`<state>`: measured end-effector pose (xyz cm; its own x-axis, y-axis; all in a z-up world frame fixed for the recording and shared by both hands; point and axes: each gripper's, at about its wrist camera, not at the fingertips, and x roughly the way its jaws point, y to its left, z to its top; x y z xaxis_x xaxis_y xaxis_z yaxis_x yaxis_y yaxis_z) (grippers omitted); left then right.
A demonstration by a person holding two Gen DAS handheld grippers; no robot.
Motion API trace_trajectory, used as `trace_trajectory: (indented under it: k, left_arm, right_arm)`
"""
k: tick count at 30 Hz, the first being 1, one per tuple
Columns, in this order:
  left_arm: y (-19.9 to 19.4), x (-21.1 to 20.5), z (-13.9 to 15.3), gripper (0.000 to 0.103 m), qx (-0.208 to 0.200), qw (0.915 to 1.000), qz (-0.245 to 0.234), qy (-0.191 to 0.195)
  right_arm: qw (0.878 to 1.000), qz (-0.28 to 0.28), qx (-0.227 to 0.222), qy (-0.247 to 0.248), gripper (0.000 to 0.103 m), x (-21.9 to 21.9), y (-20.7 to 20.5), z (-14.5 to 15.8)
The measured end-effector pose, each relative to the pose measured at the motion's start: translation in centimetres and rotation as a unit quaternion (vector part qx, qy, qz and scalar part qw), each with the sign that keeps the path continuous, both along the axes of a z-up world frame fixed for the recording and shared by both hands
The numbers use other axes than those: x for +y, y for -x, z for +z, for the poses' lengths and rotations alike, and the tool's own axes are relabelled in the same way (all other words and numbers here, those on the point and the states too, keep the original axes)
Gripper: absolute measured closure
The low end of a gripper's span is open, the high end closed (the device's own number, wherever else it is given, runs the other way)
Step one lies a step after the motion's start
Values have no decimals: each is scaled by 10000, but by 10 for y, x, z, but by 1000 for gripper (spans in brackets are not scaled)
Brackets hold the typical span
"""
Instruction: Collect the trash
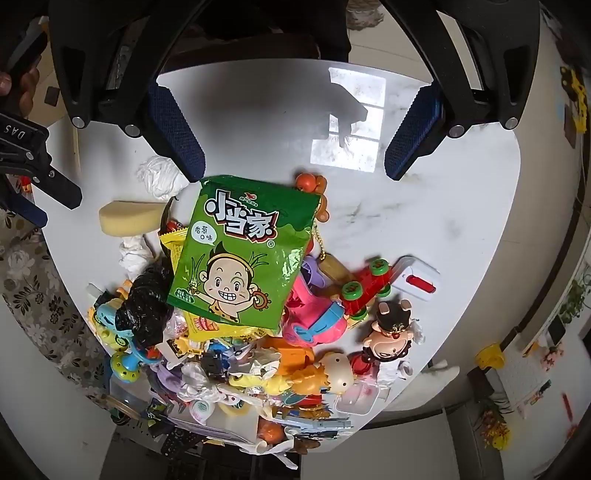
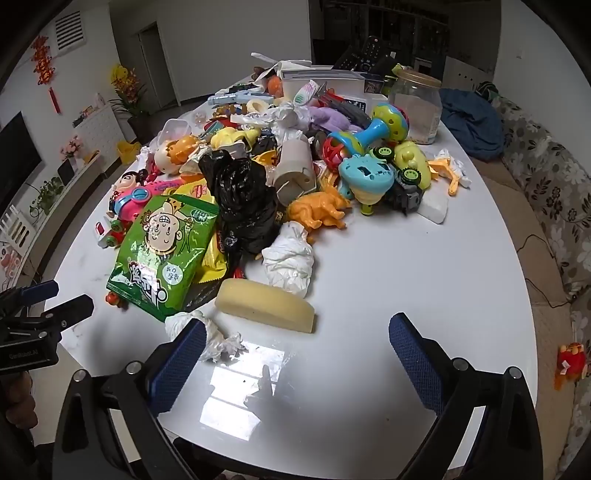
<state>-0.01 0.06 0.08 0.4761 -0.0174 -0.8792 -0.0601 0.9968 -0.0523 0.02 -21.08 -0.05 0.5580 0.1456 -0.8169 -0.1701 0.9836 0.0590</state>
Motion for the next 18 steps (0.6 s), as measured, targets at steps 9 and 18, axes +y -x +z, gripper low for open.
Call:
trace_trajectory:
  k: [9, 18]
  left_arm:
    - [-7, -1, -1, 8, 62, 10000, 23, -65]
    - [-5, 4, 3, 8, 3, 9999, 66, -78]
  right_arm:
    - [10000, -10, -47, -4, 5, 4, 0, 3]
    - [9999, -67, -66, -41, 5, 1, -2, 5]
